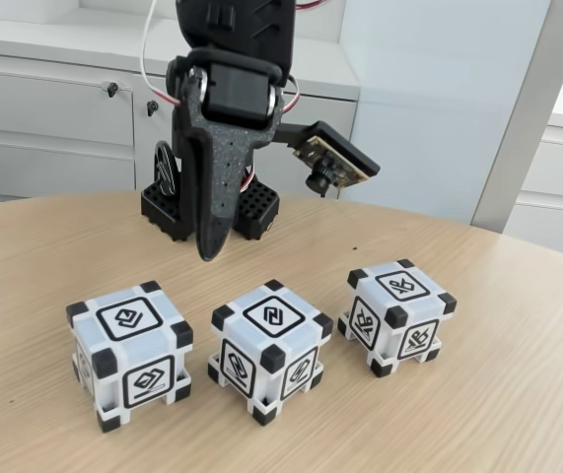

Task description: Stack cubes from left to right.

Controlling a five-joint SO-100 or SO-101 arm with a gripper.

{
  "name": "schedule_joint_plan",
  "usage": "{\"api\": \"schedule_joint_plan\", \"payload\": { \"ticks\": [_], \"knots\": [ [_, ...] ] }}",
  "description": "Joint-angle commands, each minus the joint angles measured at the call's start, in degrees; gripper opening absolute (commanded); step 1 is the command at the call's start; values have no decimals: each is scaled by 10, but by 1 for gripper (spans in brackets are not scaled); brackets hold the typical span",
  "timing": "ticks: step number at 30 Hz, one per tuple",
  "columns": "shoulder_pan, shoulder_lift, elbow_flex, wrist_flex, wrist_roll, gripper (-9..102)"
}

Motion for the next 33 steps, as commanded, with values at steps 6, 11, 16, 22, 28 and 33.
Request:
{"api": "schedule_joint_plan", "payload": {
  "ticks": [6, 11, 16, 22, 28, 33],
  "knots": [
    [2, 1, 0, -3, 12, 0],
    [2, 1, 0, -3, 12, 0],
    [2, 1, 0, -3, 12, 0],
    [3, 1, 0, -3, 11, 0],
    [-1, 2, 0, -3, 8, 0],
    [7, -9, -9, -3, 15, 0]
  ]
}}
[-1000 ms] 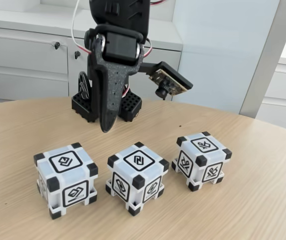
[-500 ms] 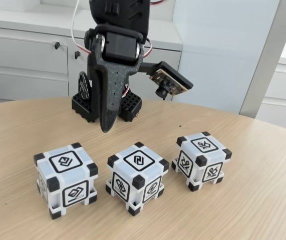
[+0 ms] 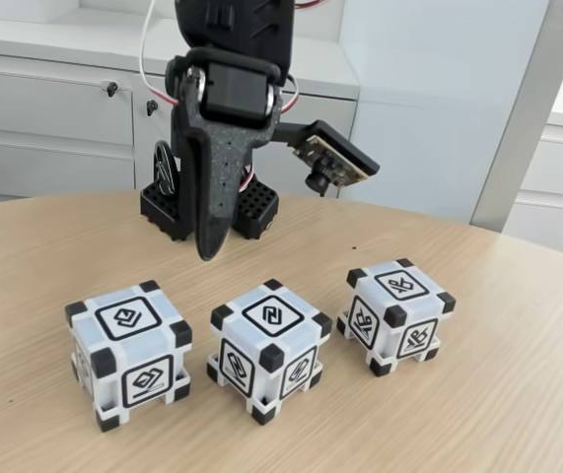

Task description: Stack cubes from left to right.

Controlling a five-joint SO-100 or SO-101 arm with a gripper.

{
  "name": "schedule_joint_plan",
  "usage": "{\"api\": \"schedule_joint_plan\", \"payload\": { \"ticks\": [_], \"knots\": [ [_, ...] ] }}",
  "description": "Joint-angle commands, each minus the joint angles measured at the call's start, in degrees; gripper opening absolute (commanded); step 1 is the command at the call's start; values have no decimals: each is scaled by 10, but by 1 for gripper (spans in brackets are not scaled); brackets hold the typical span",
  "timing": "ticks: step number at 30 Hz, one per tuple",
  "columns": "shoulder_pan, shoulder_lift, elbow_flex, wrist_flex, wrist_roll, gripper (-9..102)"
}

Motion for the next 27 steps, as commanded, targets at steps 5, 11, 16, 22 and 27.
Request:
{"api": "schedule_joint_plan", "payload": {
  "ticks": [5, 11, 16, 22, 27],
  "knots": [
    [-1, -41, -59, -2, 20, 0],
    [-1, -149, -221, -2, 36, 0],
    [-4, -234, -368, -2, 46, 0],
    [-105, -330, -508, -1, 11, 0],
    [-248, -372, -551, -1, -82, 0]
  ]
}}
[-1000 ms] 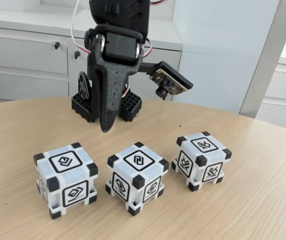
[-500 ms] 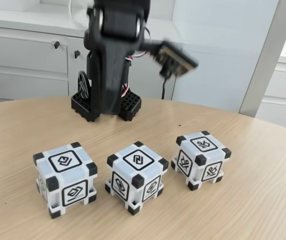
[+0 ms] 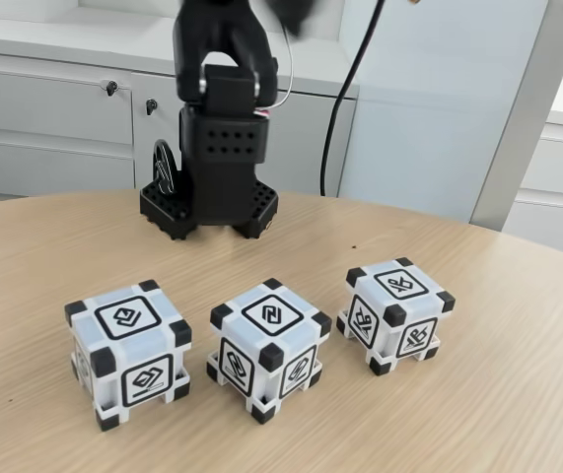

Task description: Stack cubes from left to right.

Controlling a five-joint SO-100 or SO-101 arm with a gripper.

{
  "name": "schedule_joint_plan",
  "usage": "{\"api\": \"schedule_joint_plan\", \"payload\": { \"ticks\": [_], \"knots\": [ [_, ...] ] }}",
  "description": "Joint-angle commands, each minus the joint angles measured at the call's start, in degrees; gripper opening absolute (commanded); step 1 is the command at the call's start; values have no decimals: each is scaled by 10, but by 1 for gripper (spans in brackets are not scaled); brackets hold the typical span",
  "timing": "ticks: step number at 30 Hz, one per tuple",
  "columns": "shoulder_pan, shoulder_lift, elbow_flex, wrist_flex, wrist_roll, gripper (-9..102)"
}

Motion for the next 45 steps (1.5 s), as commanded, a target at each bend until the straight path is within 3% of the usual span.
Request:
{"api": "schedule_joint_plan", "payload": {
  "ticks": [1, 7, 16, 32, 45],
  "knots": [
    [-90, -22, -35, -2, -72, 0],
    [-198, -41, -13, -2, -207, 0],
    [-199, -95, 142, 50, -405, 2],
    [-196, -257, 166, 47, -442, 16],
    [-198, -345, 163, 47, -519, 35]
  ]
}}
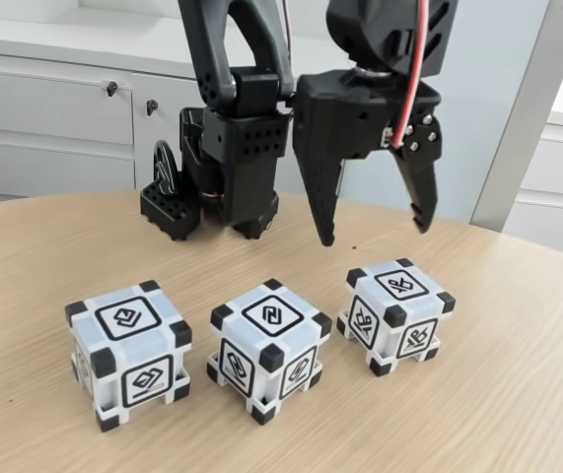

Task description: Stack cubes from left to right.

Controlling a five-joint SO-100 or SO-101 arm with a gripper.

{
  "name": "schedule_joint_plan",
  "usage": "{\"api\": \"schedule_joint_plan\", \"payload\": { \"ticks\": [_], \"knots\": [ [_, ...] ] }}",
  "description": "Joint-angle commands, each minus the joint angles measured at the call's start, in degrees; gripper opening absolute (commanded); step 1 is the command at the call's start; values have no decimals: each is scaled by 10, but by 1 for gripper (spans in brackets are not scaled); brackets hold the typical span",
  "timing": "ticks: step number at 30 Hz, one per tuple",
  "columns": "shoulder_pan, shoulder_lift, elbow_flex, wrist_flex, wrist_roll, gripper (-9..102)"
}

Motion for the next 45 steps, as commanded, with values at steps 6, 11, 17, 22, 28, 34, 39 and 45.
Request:
{"api": "schedule_joint_plan", "payload": {
  "ticks": [6, 11, 17, 22, 28, 34, 39, 45],
  "knots": [
    [-1, -5, -11, 4, -53, 37],
    [1, -50, -11, 4, -53, 38],
    [1, -64, -11, 4, -47, 38],
    [36, -65, -11, 4, -62, 39],
    [106, -64, -11, -12, -95, 38],
    [127, -62, -11, -69, -82, 39],
    [118, -50, -11, -62, -33, 39],
    [116, 10, -11, -61, 33, 39]
  ]
}}
